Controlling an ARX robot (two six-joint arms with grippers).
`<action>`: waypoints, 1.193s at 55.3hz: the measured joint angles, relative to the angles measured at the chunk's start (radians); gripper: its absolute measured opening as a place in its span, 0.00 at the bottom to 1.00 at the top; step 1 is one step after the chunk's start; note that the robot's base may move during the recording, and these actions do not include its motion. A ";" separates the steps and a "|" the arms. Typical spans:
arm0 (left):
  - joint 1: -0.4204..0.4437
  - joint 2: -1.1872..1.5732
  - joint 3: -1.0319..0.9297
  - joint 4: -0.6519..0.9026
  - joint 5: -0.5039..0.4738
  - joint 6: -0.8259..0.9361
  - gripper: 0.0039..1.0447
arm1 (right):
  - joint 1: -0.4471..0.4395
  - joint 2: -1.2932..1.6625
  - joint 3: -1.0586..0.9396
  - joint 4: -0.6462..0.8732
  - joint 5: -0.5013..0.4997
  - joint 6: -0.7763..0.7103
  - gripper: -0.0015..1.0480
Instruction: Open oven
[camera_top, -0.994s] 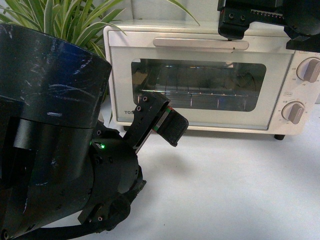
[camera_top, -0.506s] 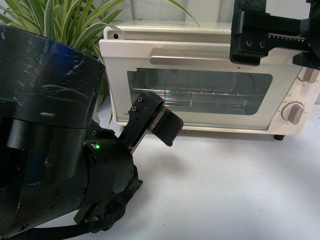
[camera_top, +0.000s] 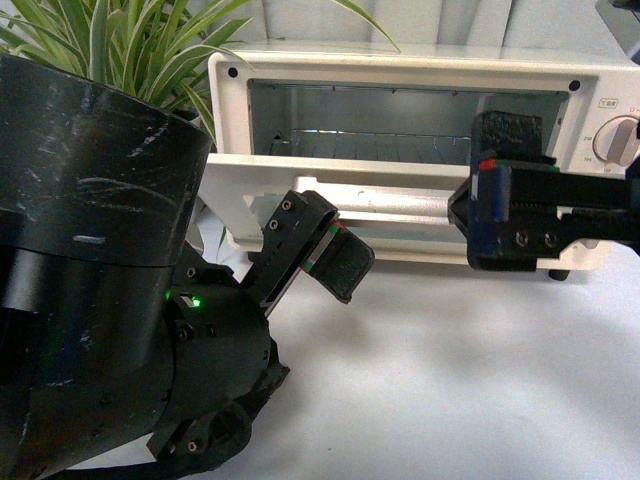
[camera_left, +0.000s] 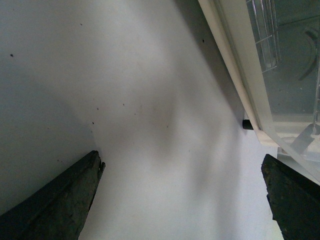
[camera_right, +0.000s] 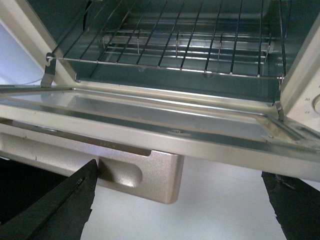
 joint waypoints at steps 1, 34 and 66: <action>0.000 -0.002 -0.002 0.000 0.000 0.003 0.94 | 0.000 -0.010 -0.008 -0.003 -0.006 -0.001 0.91; 0.048 -0.064 -0.063 -0.039 -0.027 0.151 0.94 | -0.065 -0.381 -0.144 -0.138 -0.095 0.055 0.91; 0.062 -0.081 -0.075 -0.087 -0.093 0.404 0.94 | -0.132 -0.415 -0.191 -0.143 -0.140 0.056 0.91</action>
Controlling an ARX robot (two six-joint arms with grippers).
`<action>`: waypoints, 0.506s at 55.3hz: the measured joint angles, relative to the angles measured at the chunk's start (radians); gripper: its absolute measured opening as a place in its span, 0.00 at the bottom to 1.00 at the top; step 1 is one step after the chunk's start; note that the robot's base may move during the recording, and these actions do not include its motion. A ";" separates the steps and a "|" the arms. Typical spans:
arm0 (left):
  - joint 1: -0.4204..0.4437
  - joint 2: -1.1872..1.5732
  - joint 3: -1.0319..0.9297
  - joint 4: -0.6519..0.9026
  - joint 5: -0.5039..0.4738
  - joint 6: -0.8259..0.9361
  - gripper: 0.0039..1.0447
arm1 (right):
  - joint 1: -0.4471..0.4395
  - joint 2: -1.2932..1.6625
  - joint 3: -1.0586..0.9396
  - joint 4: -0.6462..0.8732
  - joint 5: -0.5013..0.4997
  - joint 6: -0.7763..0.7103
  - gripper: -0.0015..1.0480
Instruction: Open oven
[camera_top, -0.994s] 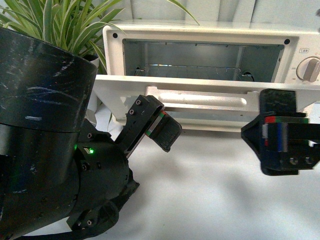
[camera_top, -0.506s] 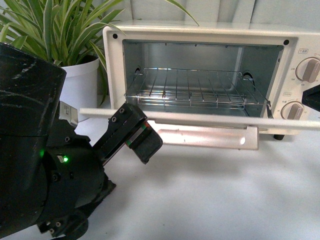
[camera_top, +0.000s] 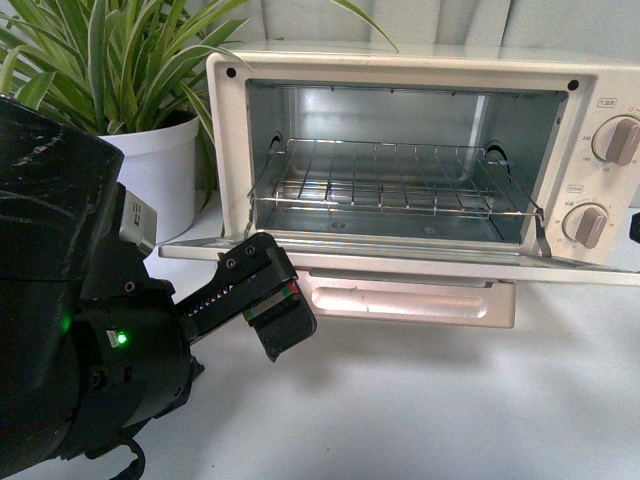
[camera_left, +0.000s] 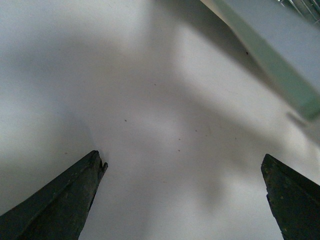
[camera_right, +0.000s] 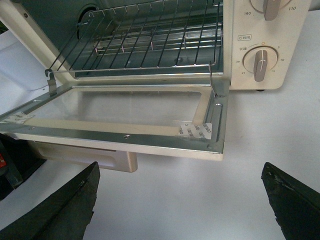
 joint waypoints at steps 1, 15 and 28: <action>0.000 0.000 -0.001 -0.001 -0.003 0.007 0.94 | -0.001 0.000 0.000 0.000 -0.001 0.000 0.91; -0.006 -0.001 -0.022 -0.003 -0.092 0.231 0.94 | -0.024 -0.007 -0.027 0.000 -0.013 0.000 0.91; -0.018 -0.001 -0.074 0.061 -0.161 0.422 0.94 | -0.061 -0.024 -0.047 0.000 -0.040 -0.004 0.91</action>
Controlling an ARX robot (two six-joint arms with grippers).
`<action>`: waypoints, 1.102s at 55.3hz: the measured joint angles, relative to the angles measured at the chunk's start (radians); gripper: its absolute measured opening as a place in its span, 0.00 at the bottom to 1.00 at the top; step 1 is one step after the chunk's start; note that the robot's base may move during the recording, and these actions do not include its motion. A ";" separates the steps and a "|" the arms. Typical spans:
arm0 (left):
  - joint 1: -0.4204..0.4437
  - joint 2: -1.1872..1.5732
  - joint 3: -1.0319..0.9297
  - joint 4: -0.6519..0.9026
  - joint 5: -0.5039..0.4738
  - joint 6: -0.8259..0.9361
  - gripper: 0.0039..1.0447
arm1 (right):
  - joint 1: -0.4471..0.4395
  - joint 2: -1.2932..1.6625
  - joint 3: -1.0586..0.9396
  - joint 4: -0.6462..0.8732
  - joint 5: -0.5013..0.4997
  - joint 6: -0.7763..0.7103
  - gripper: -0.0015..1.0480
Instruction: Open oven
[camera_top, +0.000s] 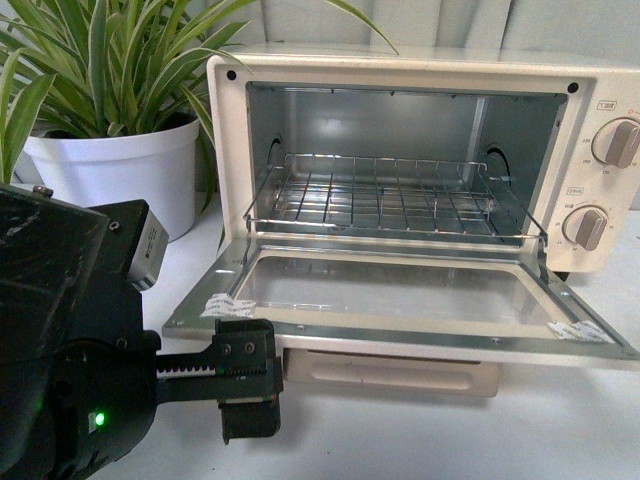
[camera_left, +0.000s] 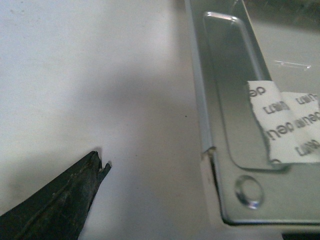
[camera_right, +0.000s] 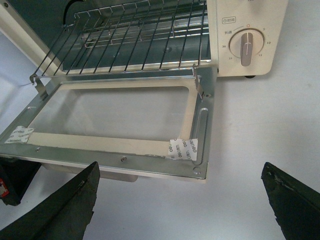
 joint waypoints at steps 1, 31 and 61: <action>-0.002 0.000 -0.004 0.006 -0.004 0.020 0.94 | -0.002 -0.001 -0.001 0.000 0.000 0.000 0.91; -0.077 -0.404 -0.233 -0.010 -0.088 0.380 0.94 | -0.095 -0.187 -0.096 -0.078 -0.090 -0.095 0.91; -0.051 -1.300 -0.394 -0.403 -0.220 0.394 0.94 | -0.214 -0.698 -0.270 -0.208 -0.098 -0.107 0.91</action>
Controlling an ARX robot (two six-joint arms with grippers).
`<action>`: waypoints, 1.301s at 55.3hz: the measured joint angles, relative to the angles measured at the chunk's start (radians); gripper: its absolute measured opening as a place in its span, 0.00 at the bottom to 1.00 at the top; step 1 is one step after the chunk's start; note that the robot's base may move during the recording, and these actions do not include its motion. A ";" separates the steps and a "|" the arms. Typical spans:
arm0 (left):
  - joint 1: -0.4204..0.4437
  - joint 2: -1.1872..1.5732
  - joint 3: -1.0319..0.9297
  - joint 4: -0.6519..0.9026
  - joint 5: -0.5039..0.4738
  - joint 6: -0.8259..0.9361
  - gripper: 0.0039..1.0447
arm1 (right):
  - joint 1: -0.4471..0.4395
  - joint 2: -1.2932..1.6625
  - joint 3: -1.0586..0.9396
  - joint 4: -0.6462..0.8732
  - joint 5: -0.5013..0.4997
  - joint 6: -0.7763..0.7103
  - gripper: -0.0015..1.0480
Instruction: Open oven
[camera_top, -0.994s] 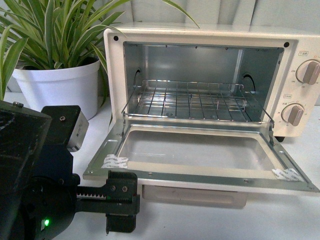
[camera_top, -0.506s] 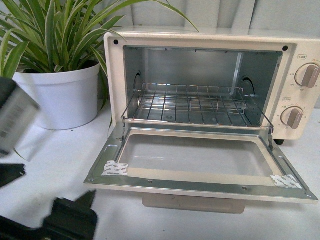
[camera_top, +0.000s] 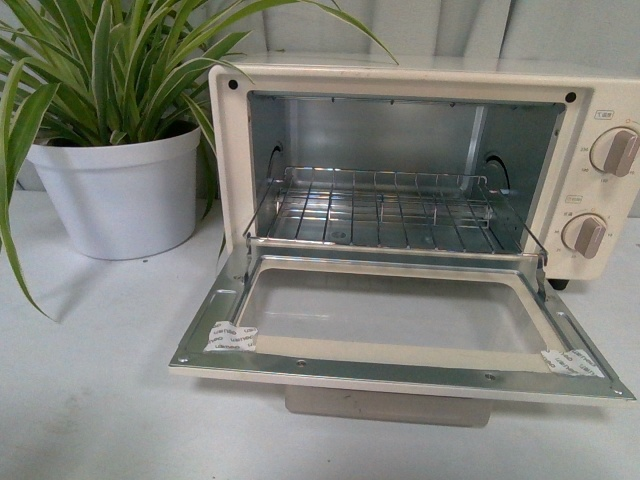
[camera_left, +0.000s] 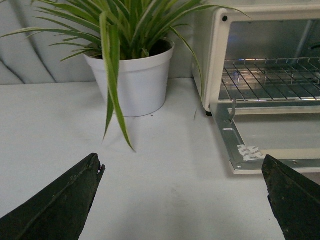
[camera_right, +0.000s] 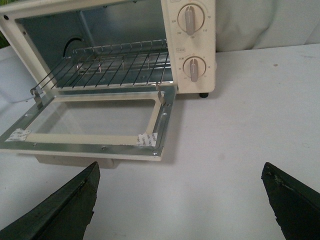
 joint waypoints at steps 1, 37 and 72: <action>0.000 -0.023 -0.005 -0.012 -0.003 -0.006 0.94 | -0.002 -0.004 -0.002 0.003 -0.003 0.003 0.91; 0.287 -0.241 -0.085 -0.118 0.255 -0.050 0.25 | -0.008 -0.113 -0.130 0.188 0.164 -0.129 0.28; 0.545 -0.326 -0.138 -0.143 0.503 -0.055 0.04 | -0.008 -0.159 -0.175 0.195 0.164 -0.137 0.01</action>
